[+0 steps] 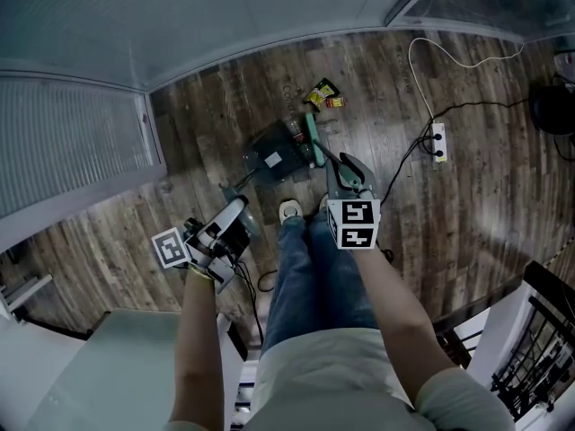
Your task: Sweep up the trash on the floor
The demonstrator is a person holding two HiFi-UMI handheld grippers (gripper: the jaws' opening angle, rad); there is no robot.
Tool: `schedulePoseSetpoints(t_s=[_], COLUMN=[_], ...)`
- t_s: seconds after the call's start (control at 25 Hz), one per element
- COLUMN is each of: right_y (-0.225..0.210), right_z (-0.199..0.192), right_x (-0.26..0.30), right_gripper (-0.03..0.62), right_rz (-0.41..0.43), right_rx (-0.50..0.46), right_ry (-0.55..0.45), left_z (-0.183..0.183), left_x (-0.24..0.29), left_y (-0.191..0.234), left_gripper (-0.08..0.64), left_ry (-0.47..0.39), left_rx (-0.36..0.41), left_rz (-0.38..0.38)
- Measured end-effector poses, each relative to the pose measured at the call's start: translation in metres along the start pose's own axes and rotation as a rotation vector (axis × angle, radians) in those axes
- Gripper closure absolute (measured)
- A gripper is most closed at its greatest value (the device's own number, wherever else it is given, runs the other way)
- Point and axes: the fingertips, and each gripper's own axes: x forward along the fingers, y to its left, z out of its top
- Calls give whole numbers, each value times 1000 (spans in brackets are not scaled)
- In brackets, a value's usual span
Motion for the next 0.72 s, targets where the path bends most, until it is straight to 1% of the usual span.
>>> schedulePoseSetpoints(t_s=[0.16, 0.4, 0.72], right_y=[8, 21, 34], right_z=[5, 8, 12], right_x=[1, 3, 1], right_gripper=[499, 498, 499], right_rz=[16, 66, 126], right_rx=[7, 3, 50], right_ry=[-7, -8, -14], left_z=[-1, -3, -5], left_x=[1, 1, 0], left_y=[0, 1, 2], left_gripper=[489, 489, 491], left_ry=[2, 7, 7], left_rx=[-3, -8, -7], left_rz=[1, -2, 5])
